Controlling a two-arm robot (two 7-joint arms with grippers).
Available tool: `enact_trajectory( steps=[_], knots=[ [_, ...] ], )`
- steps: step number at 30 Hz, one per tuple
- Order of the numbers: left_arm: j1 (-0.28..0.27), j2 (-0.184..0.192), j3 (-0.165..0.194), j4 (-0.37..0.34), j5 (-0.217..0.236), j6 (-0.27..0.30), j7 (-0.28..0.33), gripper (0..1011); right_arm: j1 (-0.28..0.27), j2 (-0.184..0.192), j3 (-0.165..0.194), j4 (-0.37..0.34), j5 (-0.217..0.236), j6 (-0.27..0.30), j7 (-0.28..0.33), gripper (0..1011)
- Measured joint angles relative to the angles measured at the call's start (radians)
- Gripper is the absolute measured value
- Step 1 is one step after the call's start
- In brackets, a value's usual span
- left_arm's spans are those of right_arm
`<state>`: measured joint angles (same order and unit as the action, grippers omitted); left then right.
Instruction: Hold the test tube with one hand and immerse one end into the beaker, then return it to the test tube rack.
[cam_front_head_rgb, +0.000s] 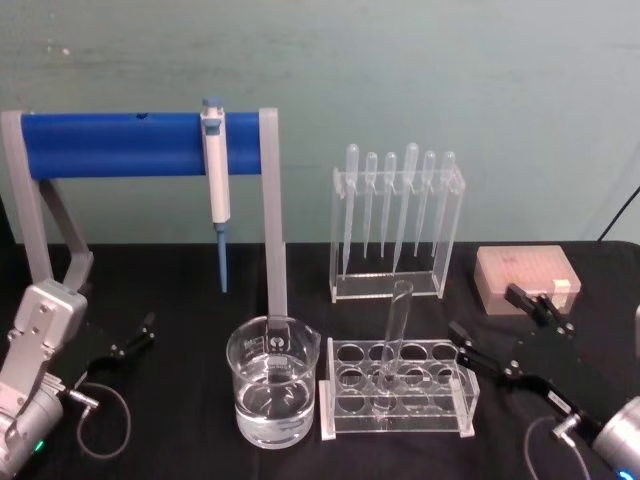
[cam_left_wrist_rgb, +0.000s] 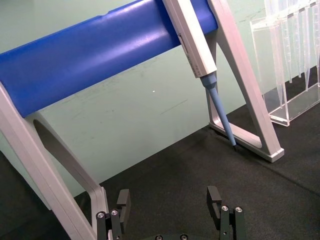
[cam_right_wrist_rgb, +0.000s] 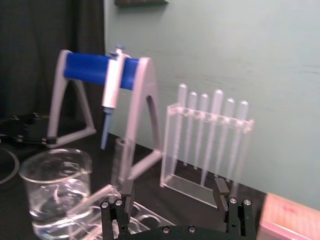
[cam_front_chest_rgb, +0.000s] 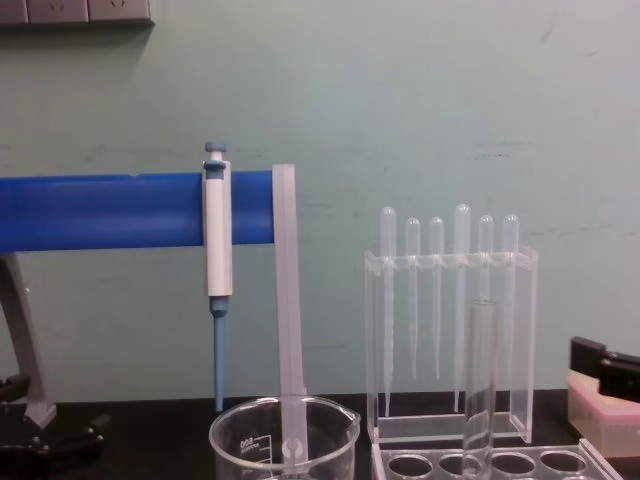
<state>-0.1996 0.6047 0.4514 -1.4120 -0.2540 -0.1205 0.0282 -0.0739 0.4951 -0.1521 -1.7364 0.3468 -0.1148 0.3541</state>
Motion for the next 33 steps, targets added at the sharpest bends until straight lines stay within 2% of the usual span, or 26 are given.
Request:
enact_trajectory(
  steps=[7, 10, 12, 18, 28, 33],
  knots=[
    [0.0, 0.0, 0.0, 0.0, 0.0, 0.0, 0.0, 1000, 0.01, -0.013, 0.015, 0.039, -0.009, 0.011, -0.002, 1003],
    [0.0, 0.0, 0.0, 0.0, 0.0, 0.0, 0.0, 1000, 0.02, -0.026, 0.004, 0.052, -0.022, 0.008, 0.0, 1003],
    [0.0, 0.0, 0.0, 0.0, 0.0, 0.0, 0.0, 1000, 0.033, -0.041, -0.008, 0.071, -0.041, 0.001, -0.004, 1003],
    [0.0, 0.0, 0.0, 0.0, 0.0, 0.0, 0.0, 1000, 0.065, -0.077, -0.016, 0.131, -0.078, -0.021, -0.028, 1003],
    [0.0, 0.0, 0.0, 0.0, 0.0, 0.0, 0.0, 1000, 0.119, -0.123, -0.001, 0.226, -0.145, -0.055, -0.071, 1003],
    [0.0, 0.0, 0.0, 0.0, 0.0, 0.0, 0.0, 1000, 0.14, -0.145, 0.01, 0.265, -0.205, -0.071, -0.115, 1003]
  ],
)
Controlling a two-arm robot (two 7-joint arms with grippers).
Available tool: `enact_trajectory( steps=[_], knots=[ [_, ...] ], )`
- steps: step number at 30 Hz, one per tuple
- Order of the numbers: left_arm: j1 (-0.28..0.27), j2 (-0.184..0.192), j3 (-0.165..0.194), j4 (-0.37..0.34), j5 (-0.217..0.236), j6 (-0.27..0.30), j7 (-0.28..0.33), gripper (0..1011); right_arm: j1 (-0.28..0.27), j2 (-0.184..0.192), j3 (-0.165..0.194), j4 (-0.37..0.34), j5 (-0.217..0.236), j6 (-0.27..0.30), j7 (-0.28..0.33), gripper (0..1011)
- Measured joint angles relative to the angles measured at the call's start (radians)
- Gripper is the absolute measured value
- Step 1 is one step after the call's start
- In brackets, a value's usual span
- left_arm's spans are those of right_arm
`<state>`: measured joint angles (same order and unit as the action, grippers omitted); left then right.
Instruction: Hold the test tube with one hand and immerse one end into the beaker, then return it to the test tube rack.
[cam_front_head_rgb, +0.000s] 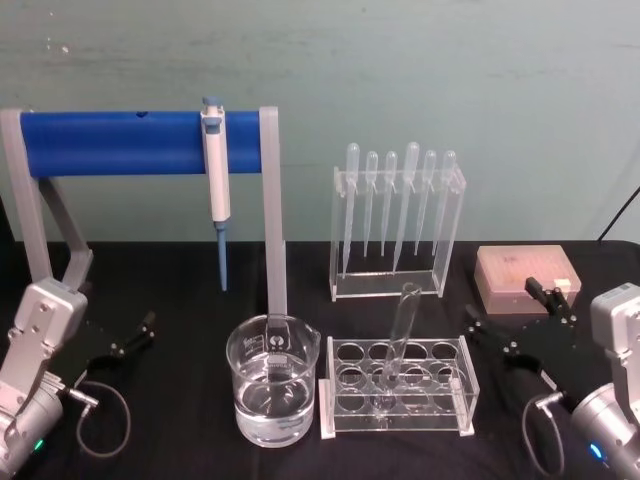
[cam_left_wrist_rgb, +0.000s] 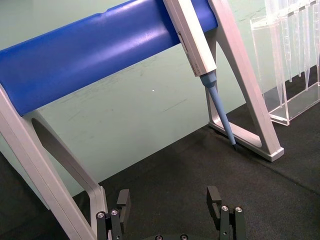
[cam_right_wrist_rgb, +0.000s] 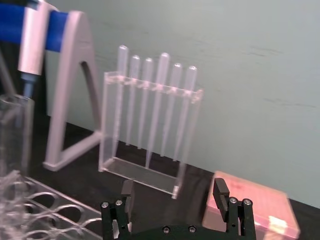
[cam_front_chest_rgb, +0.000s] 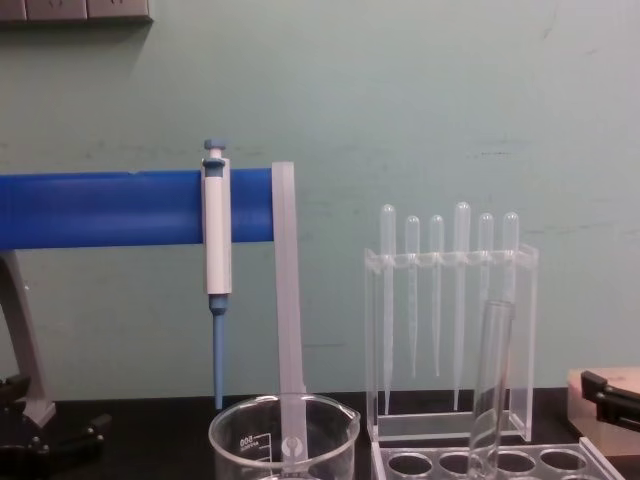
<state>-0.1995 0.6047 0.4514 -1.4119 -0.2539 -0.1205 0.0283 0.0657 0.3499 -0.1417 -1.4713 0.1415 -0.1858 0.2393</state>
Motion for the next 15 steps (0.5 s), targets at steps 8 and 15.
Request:
enact_trajectory(
  steps=[8, 15],
  knots=[
    [0.0, 0.0, 0.0, 0.0, 0.0, 0.0, 0.0, 1000, 0.042, -0.018, 0.01, 0.077, -0.084, -0.007, -0.039, 1003],
    [0.0, 0.0, 0.0, 0.0, 0.0, 0.0, 0.0, 1000, 0.068, -0.033, 0.009, 0.124, -0.133, -0.022, -0.048, 1003]
  ],
)
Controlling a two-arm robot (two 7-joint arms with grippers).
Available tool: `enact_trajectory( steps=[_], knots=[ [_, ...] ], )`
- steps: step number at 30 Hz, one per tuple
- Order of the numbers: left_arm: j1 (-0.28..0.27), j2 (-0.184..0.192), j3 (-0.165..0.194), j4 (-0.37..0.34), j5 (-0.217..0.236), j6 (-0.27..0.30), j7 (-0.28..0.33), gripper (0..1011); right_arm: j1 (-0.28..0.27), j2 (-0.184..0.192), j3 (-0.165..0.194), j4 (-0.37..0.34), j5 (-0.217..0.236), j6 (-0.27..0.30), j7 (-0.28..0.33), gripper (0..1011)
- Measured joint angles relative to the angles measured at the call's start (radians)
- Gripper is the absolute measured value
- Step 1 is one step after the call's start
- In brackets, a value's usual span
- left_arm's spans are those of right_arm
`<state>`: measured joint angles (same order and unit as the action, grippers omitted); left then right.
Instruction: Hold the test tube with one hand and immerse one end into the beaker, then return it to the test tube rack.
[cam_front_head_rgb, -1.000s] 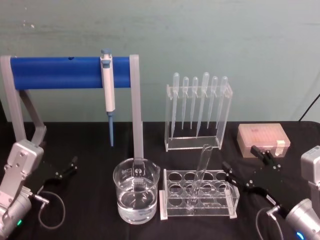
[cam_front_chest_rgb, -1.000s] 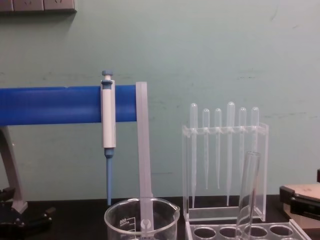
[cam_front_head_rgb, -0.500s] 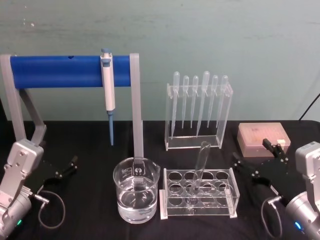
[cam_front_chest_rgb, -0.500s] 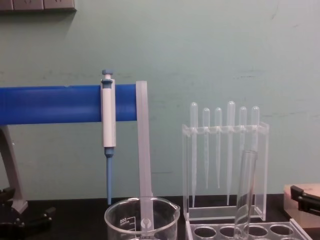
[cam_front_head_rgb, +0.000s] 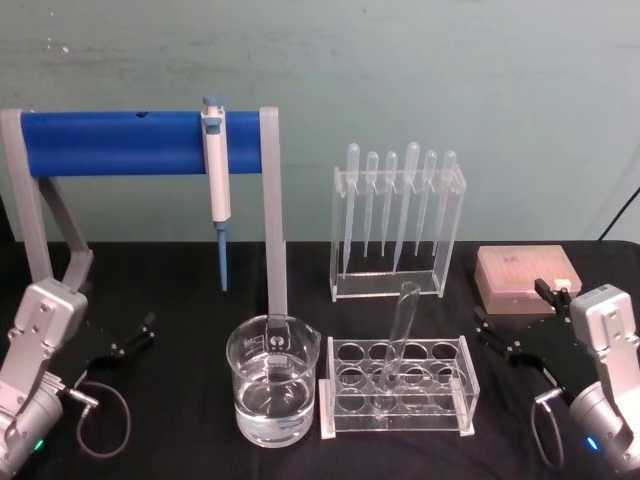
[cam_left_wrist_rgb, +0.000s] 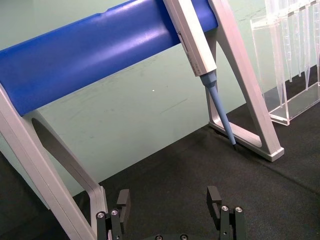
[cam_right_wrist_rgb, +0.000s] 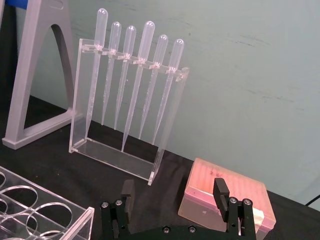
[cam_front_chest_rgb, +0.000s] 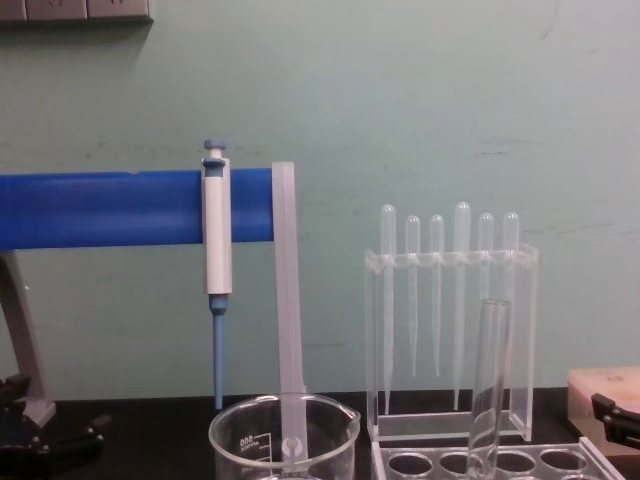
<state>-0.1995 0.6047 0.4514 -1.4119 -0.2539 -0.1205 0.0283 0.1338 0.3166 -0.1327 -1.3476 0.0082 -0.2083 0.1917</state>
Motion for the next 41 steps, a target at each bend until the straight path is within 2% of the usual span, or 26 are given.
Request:
enact_trajectory(
  steps=[4, 41],
  knots=[
    [0.0, 0.0, 0.0, 0.0, 0.0, 0.0, 0.0, 1000, 0.0, -0.008, 0.004, 0.001, -0.023, -0.001, -0.014, 1003],
    [0.0, 0.0, 0.0, 0.0, 0.0, 0.0, 0.0, 1000, 0.001, -0.005, 0.002, 0.002, -0.013, -0.001, -0.009, 1002]
  ],
)
